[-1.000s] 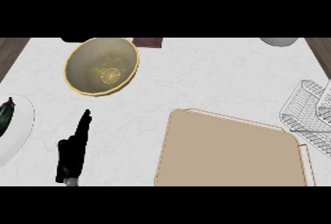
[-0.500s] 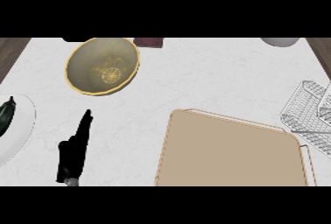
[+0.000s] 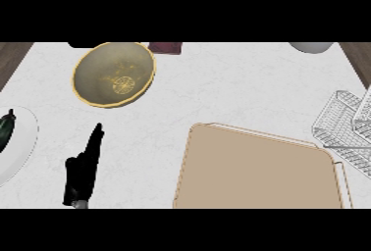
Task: Pick the can from the tray and place it in the tiered basket
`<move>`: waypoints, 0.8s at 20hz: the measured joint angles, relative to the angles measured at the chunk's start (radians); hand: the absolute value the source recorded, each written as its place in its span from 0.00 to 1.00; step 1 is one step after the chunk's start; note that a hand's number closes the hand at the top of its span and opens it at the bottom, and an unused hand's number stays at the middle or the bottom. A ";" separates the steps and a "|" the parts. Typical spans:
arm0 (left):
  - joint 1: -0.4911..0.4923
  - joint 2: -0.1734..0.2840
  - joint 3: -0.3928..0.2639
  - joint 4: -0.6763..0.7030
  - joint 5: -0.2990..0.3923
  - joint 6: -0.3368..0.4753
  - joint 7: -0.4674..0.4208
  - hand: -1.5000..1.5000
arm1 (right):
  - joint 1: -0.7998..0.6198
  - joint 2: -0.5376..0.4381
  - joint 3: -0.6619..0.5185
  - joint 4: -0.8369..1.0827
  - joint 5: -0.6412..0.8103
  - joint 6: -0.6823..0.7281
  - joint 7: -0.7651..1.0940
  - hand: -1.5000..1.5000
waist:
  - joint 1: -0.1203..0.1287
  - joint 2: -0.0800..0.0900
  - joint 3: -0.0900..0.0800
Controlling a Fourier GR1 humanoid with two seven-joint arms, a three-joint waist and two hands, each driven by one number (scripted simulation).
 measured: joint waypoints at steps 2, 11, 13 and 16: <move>0.004 0.003 0.004 -0.001 0.001 -0.002 -0.002 0.50 | -0.016 0.034 -0.024 0.029 -0.039 -0.005 -0.007 0.00 | -0.004 -0.003 -0.003; 0.002 -0.012 0.007 0.011 -0.006 0.005 -0.014 0.50 | -0.098 0.129 -0.146 0.106 -0.198 -0.037 -0.047 0.00 | -0.013 -0.005 0.000; 0.010 -0.010 0.005 -0.010 -0.008 0.003 0.000 0.50 | -0.108 0.132 -0.179 0.107 -0.215 -0.066 -0.064 0.00 | -0.012 -0.002 0.002; 0.006 -0.010 0.011 0.003 -0.008 0.000 -0.015 0.50 | -0.111 0.116 -0.246 0.116 -0.220 -0.130 -0.083 0.00 | -0.013 0.000 0.005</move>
